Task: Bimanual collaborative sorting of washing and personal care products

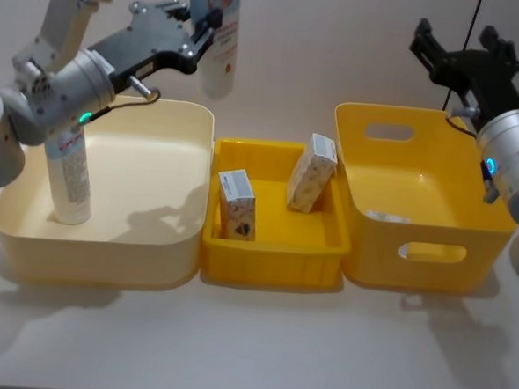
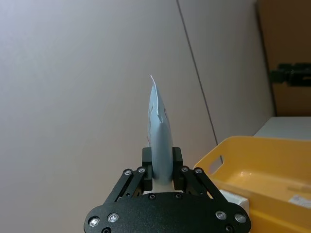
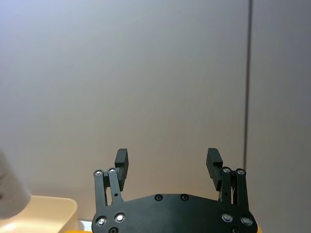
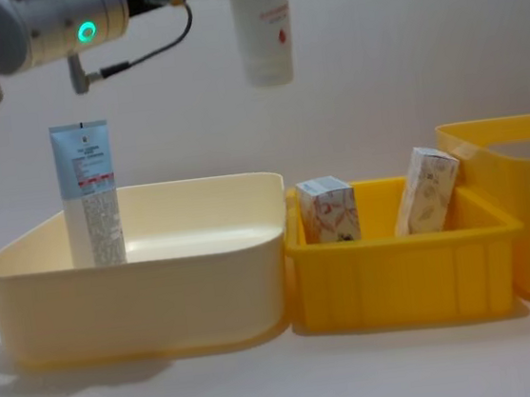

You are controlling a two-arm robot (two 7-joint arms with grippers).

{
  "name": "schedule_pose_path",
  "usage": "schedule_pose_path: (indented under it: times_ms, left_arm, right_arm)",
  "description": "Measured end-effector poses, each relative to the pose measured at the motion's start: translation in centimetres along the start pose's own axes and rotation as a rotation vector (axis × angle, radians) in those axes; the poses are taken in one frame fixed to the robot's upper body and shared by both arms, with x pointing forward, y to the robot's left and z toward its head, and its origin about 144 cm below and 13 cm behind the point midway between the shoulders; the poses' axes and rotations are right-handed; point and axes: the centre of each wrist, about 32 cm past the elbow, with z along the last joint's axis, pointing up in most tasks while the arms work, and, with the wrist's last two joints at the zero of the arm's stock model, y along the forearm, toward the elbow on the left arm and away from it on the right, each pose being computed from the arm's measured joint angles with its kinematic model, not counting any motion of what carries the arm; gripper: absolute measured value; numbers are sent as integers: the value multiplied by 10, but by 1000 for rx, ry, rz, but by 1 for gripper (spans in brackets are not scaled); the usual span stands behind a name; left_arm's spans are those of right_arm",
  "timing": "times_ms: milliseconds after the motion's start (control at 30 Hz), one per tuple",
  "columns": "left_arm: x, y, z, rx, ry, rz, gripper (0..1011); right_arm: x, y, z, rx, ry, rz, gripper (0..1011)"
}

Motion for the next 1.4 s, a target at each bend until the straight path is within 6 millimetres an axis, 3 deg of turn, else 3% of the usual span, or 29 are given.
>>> schedule_pose_path:
  times_ms: [600,1400]
  left_arm:
    - [18,-20,17,-80,2,-116,226]
    - [18,-27,18,-96,14,-162,226]
  right_arm:
    - [9,21,7,-84,-78,319,1001]
    - [21,69,28,-314,-263,736,1001]
